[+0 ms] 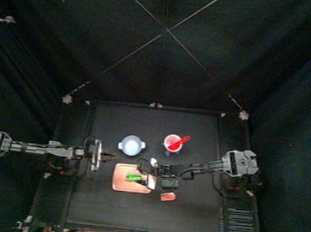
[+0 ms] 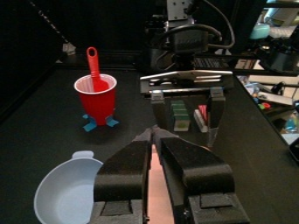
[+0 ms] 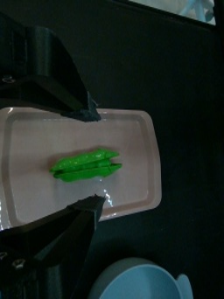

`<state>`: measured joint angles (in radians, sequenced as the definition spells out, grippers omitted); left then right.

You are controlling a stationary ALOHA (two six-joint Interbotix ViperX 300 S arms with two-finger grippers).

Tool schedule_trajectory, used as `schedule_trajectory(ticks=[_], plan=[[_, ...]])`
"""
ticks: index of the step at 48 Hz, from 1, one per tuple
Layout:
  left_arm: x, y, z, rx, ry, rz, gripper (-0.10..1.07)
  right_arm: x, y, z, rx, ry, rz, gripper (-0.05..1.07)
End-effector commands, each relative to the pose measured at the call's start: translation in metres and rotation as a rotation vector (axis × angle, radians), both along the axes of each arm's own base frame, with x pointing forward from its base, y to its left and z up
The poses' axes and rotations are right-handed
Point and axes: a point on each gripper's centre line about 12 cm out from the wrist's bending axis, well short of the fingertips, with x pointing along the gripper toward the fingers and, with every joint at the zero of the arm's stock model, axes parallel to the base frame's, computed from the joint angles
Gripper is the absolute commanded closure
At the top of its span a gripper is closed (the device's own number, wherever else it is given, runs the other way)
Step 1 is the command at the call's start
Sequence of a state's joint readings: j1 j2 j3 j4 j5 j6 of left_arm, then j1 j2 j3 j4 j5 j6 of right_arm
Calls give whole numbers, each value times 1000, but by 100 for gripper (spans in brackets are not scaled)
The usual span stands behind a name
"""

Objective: Grab peas

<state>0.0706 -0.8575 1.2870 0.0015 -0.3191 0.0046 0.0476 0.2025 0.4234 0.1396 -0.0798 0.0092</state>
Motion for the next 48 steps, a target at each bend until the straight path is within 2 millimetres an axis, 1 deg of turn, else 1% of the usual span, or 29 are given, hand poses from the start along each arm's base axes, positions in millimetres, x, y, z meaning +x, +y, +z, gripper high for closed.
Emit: schedule_trajectory(ticks=[1, 4, 14, 24, 38, 48], plan=[[2, 1, 5, 0, -15, 4, 43, 8, 0, 13, 3, -40, -1, 4], [2, 1, 6, 1, -17, 4, 43, 11, 1, 10, -5, -34, 5, 4], [2, 1, 5, 1, -15, 2, 43, 17, 2, -17, -12, 18, 9, 5], [2, 1, 6, 3, -17, 3, 43, 25, 2, -35, -22, 47, 16, 5], [2, 1, 4, 0, -14, 4, 43, 29, 2, -51, -24, 82, 18, 5], [2, 1, 4, 0, -14, 4, 43, 31, 3, -58, -22, 123, 23, 6]])
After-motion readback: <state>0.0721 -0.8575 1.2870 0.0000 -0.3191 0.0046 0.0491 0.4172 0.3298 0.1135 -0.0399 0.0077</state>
